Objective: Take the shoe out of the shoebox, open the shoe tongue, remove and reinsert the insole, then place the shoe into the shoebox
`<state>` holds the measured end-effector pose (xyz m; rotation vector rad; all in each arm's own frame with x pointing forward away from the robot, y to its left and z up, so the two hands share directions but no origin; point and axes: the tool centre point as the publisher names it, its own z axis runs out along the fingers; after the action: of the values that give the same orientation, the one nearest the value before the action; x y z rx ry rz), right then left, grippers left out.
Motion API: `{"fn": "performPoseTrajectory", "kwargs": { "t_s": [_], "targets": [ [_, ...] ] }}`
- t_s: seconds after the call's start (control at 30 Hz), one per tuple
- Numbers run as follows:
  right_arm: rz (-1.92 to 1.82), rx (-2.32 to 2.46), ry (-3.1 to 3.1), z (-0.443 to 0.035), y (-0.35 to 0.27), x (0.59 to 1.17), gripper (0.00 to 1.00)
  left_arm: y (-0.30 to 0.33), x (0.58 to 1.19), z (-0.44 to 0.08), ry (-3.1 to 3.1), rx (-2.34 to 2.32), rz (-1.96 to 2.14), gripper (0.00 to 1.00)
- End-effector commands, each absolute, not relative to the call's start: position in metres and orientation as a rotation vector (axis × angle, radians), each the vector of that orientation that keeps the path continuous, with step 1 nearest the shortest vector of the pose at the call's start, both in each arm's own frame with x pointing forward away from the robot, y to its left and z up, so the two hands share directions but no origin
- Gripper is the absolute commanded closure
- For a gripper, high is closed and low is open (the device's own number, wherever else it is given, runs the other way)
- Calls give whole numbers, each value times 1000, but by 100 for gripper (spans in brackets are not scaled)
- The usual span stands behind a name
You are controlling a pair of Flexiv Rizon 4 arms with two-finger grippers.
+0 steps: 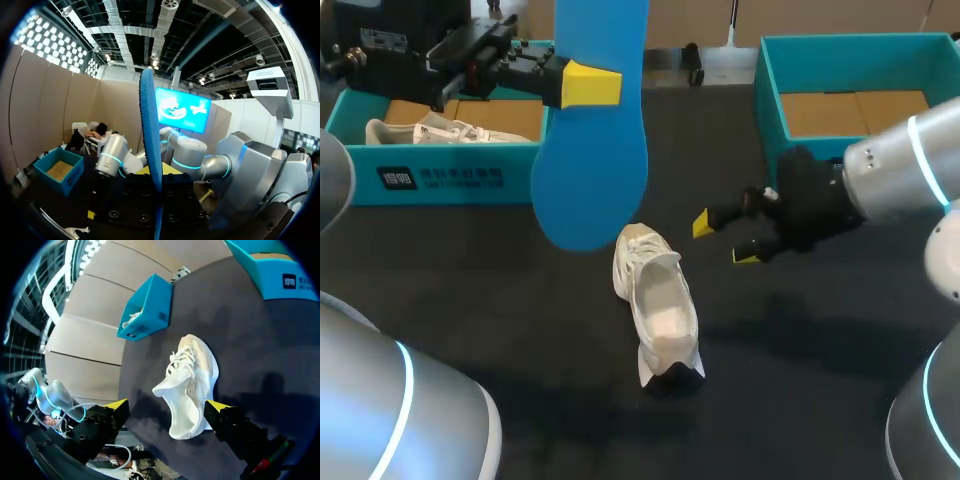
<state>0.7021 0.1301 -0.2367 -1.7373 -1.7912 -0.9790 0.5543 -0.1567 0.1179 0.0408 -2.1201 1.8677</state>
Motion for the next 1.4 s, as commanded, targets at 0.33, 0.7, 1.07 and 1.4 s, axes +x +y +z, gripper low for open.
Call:
{"fn": "performPoseTrajectory", "kwargs": {
  "t_s": [0.33,0.7,1.07,1.4],
  "targets": [
    [-1033,-1682,-1774,-216,125,712,0,-157,555,117,-2118,37,1868,100],
    [-1132,-1488,-1707,-175,131,724,0,-157,555,117,-2118,37,1868,100],
    [-1156,-1406,-1633,-157,134,731,0,-157,555,117,-2118,37,1868,100],
    [-1231,-1308,-1558,-153,132,733,0,-157,555,117,-2118,37,1868,100]
  ]
}}
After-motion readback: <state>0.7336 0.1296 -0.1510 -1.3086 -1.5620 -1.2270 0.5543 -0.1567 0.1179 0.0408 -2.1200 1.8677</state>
